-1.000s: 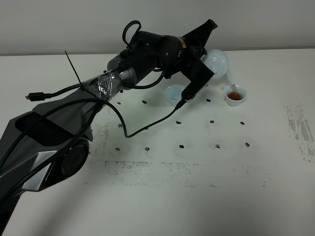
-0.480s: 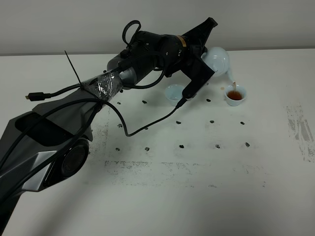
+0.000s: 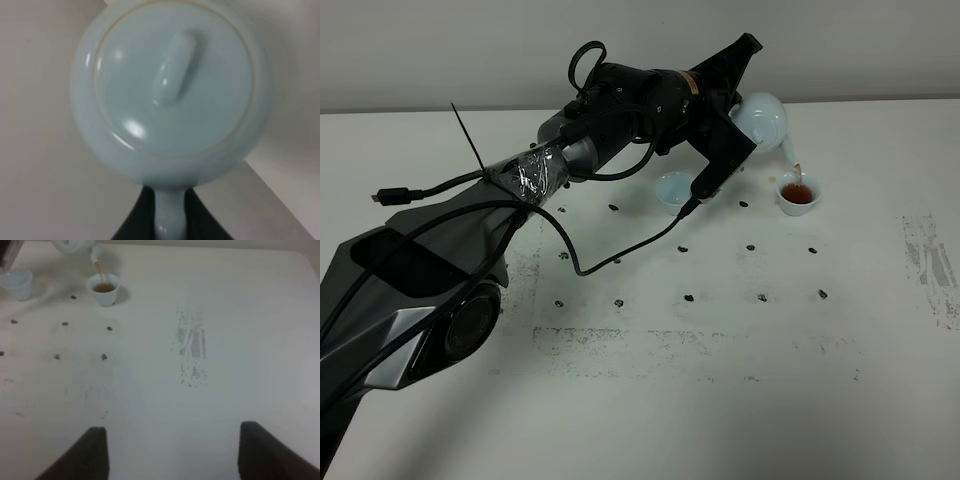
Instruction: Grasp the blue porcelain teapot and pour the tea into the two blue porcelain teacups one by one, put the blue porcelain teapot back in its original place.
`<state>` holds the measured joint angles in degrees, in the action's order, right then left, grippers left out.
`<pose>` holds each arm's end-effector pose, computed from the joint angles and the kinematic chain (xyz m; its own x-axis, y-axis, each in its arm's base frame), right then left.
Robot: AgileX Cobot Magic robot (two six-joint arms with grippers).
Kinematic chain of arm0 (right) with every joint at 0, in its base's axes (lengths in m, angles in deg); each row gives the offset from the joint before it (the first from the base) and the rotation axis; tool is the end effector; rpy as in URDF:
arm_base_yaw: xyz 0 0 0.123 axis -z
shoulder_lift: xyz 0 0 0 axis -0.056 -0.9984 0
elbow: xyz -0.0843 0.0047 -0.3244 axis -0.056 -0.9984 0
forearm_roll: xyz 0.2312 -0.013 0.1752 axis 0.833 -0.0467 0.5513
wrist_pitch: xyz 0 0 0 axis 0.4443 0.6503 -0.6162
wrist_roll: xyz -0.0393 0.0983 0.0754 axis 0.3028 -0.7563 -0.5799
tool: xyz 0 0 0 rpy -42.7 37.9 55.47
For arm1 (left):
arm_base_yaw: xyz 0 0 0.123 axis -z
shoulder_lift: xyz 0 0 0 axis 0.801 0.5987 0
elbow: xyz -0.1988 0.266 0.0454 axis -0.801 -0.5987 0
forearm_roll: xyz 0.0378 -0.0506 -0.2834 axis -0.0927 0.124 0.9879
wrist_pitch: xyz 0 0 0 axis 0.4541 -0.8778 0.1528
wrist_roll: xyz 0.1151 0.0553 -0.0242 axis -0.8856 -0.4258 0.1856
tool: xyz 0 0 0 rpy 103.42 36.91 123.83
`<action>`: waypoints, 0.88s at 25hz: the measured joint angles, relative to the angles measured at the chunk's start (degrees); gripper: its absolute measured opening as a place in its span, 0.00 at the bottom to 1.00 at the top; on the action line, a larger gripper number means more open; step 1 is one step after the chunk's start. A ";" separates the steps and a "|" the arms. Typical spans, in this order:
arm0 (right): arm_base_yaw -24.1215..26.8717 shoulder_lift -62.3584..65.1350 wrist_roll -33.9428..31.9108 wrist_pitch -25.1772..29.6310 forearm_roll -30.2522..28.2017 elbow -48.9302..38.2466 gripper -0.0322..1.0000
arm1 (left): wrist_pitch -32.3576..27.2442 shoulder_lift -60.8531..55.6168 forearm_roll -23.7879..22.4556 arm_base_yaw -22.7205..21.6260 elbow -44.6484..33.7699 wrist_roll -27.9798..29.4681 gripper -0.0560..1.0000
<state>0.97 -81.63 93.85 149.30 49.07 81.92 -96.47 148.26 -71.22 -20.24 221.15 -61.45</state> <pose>0.0130 0.0019 0.2759 -0.4611 -0.0249 -0.8870 0.0263 0.9988 -0.0417 0.5932 -0.3932 0.1777 0.6858 0.6446 0.3379 0.1103 -0.5510 0.8272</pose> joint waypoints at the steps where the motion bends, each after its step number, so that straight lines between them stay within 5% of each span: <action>1: 0.00 0.00 0.00 0.00 0.00 0.00 0.59 | 0.00 0.00 -0.05 0.00 0.00 0.00 0.09; 22: 0.00 0.00 0.00 0.00 0.00 0.00 0.59 | 0.06 0.00 -0.10 0.00 0.00 0.00 0.09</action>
<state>0.97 -81.63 93.85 149.30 49.07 81.92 -96.41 148.26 -71.33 -20.24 221.15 -61.45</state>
